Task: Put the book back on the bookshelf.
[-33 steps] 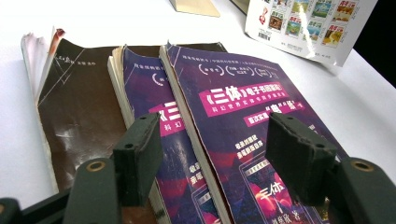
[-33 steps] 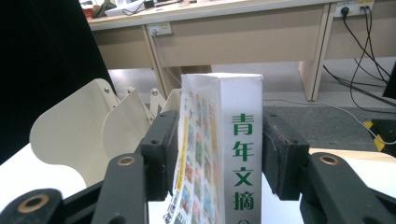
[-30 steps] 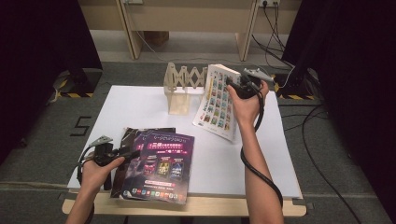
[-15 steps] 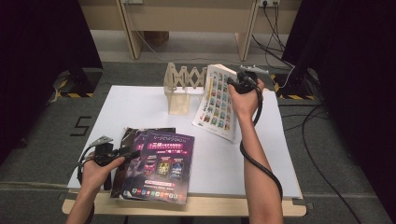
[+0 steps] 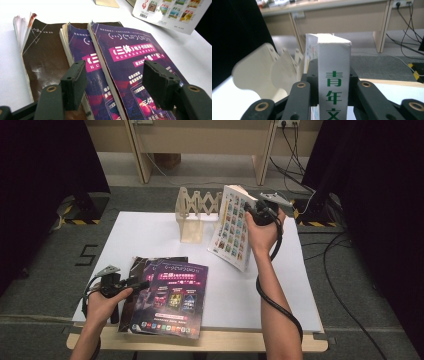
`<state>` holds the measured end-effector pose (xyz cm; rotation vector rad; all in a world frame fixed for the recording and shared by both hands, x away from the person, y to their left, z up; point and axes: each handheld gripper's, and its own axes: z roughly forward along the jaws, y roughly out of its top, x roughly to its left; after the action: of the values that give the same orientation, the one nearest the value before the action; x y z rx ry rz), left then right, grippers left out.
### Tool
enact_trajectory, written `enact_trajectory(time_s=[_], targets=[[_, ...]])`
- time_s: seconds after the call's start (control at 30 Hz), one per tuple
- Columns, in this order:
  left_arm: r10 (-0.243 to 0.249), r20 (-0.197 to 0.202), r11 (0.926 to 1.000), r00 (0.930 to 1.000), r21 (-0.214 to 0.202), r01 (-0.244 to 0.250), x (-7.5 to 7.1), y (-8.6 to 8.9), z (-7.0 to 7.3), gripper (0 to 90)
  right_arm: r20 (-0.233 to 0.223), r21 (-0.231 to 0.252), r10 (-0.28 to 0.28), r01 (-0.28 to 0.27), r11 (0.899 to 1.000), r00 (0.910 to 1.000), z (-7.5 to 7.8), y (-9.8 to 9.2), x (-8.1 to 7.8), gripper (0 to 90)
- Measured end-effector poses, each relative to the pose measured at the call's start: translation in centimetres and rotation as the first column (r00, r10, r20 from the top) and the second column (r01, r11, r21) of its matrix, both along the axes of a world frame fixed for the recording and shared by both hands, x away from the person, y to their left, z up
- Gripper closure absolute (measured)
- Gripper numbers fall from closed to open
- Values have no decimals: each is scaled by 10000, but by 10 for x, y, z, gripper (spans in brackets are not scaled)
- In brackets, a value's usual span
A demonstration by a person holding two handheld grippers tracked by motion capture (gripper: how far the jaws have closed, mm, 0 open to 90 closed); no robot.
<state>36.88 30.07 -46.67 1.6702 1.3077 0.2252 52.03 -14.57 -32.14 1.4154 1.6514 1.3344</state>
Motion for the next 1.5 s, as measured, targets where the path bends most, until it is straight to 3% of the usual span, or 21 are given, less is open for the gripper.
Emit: enact_trajectory(time_s=[0.1,0.13,0.33,0.43,0.53,0.83,1.13,1.37,1.5], targets=[[13,13,10000,10000,7,-13,0,0,0,353,250,299,-78,71,9995,9997,3,1,-7,746],[13,16,10000,10000,8,-13,0,0,0,353,565,426,-114,90,9991,9983,7,5,-12,746],[-12,38,10000,10000,-10,12,-1,0,1,353,1224,644,-462,385,9972,9914,15,11,-16,746],[20,44,10000,10000,-7,-20,0,1,1,353,1576,516,-631,556,9971,9855,20,13,-15,747],[6,35,10000,10000,-10,-6,0,0,0,354,1562,645,-892,800,9947,9837,22,12,-9,746],[-24,19,10000,10000,22,24,0,1,0,353,1595,698,-873,770,9946,9833,18,25,1,746],[22,-19,10000,10000,-9,-23,1,2,-2,354,2046,761,-962,822,9937,9741,20,37,16,745],[47,-2,10000,10000,-10,-47,2,5,-2,353,2000,1049,-573,367,9938,9781,15,58,21,745],[54,9,10000,10000,-52,-54,1,6,-1,353,2076,906,-406,221,9956,9774,15,65,20,745]])
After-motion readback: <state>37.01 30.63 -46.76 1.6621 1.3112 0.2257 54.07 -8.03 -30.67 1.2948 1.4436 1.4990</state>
